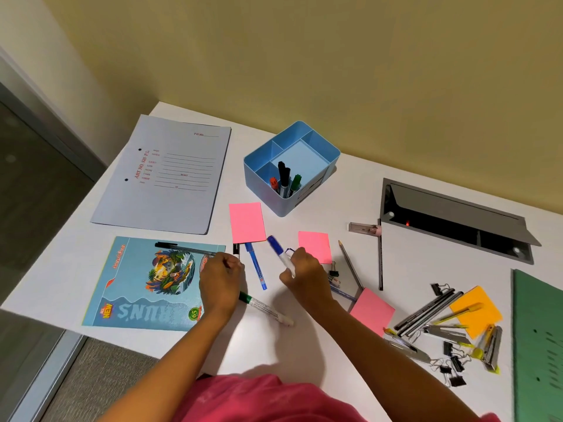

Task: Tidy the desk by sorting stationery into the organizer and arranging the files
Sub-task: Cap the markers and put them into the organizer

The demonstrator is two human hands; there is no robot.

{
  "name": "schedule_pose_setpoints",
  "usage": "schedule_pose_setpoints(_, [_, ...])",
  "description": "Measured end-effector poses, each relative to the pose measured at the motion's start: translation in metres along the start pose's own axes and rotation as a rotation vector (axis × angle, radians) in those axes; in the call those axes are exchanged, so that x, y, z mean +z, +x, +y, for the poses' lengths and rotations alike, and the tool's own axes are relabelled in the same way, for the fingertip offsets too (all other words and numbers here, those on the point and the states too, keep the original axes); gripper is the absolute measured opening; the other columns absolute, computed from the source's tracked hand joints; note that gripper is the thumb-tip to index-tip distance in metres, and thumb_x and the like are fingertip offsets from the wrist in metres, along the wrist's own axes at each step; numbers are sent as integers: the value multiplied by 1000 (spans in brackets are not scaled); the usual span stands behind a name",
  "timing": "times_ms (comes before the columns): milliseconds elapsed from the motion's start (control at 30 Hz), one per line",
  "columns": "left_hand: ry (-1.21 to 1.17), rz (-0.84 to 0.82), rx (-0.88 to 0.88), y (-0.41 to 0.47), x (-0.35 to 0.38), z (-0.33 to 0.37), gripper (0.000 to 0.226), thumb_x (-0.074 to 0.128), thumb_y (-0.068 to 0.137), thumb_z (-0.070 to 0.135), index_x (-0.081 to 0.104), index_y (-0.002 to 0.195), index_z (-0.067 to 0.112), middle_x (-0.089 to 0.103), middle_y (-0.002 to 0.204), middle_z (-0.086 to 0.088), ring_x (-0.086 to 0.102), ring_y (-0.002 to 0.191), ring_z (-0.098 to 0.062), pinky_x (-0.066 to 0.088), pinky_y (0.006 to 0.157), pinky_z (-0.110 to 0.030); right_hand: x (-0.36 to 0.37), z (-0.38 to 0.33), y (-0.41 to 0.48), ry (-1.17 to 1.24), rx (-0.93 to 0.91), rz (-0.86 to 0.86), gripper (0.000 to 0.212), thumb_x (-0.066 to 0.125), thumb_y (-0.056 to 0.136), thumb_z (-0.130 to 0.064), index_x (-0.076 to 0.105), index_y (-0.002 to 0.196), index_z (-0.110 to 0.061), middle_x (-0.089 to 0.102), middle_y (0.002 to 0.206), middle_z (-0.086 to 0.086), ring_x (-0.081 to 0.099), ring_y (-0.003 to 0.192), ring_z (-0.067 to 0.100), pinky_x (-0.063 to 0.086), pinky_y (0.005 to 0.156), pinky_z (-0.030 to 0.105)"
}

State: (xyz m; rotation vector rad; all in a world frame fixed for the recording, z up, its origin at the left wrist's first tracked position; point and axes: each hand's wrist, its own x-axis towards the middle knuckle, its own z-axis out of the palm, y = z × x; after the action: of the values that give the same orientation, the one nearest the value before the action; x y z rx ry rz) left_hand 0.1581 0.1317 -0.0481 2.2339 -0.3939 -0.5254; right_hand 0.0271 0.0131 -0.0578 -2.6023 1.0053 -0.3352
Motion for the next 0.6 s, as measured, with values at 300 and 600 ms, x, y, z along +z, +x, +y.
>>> schedule_pose_setpoints(300, [100,-69,-36,-4,-4,-18,14,73,78,20,62,86,21,62,90,-2,59,85,-25,50,77,-46,-75,-24,64,838,315,101,15,60,88,-16,47,84,-21,47,70,16,43,61,22,49,62,34])
schedule_pose_setpoints(600, [108,-108,-46,-7,-2,-25,20,74,78,17,61,93,15,59,94,-10,56,87,-27,48,77,-40,-87,-32,119,365,268,209,28,53,95,-27,55,111,-4,66,101,12,65,90,20,55,76,26])
